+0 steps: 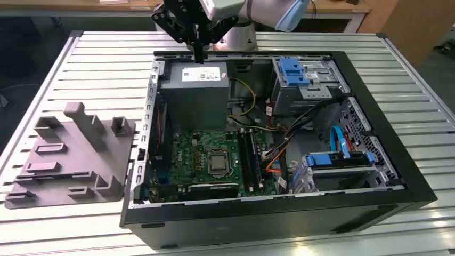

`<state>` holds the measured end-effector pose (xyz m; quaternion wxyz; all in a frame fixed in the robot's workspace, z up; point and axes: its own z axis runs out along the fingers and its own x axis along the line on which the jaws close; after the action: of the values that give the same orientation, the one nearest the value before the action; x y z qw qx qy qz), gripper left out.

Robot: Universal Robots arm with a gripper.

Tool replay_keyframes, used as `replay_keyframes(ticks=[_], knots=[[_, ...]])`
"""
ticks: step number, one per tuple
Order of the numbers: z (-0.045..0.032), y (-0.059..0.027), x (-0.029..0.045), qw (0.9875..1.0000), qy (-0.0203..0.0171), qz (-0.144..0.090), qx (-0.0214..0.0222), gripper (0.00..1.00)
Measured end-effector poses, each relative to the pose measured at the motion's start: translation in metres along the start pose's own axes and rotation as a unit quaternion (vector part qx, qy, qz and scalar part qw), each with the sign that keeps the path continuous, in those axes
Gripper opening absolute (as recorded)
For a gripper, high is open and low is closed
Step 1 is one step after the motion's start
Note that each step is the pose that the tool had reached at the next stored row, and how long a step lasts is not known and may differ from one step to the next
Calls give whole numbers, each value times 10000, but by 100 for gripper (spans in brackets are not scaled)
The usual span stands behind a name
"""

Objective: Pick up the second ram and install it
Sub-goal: 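Reach for the second ram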

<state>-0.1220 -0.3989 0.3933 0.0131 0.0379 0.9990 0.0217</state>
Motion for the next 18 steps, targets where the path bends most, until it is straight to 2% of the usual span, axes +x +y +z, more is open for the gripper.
replay_keyframes(ticks=[11, 18], knots=[[-1, 0, 5, 10000, 1, 1, 2, 10], [-3, -6, 83, 10000, -1, 0, 0, 10]])
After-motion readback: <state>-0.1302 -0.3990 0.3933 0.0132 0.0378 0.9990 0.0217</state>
